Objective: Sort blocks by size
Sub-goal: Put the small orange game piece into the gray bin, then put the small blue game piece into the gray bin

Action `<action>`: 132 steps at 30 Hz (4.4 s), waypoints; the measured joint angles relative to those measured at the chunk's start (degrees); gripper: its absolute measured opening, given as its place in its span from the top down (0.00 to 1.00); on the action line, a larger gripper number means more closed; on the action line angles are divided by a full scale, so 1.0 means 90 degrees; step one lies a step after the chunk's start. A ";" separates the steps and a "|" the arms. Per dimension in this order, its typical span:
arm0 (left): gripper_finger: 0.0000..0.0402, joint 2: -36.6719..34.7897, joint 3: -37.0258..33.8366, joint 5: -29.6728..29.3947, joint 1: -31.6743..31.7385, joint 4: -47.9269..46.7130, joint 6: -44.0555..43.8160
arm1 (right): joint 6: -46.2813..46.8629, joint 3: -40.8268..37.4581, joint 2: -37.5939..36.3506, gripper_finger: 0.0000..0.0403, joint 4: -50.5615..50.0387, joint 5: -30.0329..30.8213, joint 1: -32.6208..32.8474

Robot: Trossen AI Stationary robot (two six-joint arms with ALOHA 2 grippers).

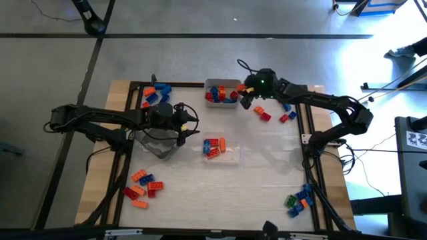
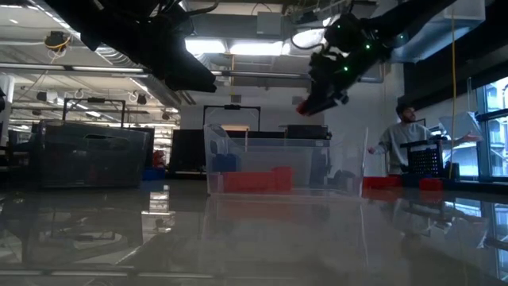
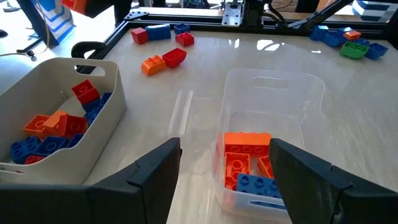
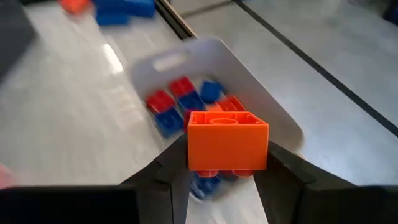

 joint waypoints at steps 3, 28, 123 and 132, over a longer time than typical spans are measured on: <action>0.42 0.0000 0.0000 -0.0001 -0.0001 0.0000 0.0000 | 0.0030 0.0000 0.0001 0.64 0.0275 -0.0128 0.0086; 0.42 0.0000 0.0000 0.0000 -0.0001 -0.0005 0.0000 | -0.0055 0.0000 0.1172 0.63 0.1725 0.0352 0.0138; 0.42 0.0000 0.0000 0.0000 -0.0014 -0.0053 0.0073 | 0.2303 -0.0481 0.1807 0.95 -0.6101 0.2527 -0.1627; 0.42 0.0000 0.0000 0.0000 -0.0014 -0.0051 0.0070 | 0.2287 -0.0493 0.1812 0.95 -0.6537 0.1744 -0.0919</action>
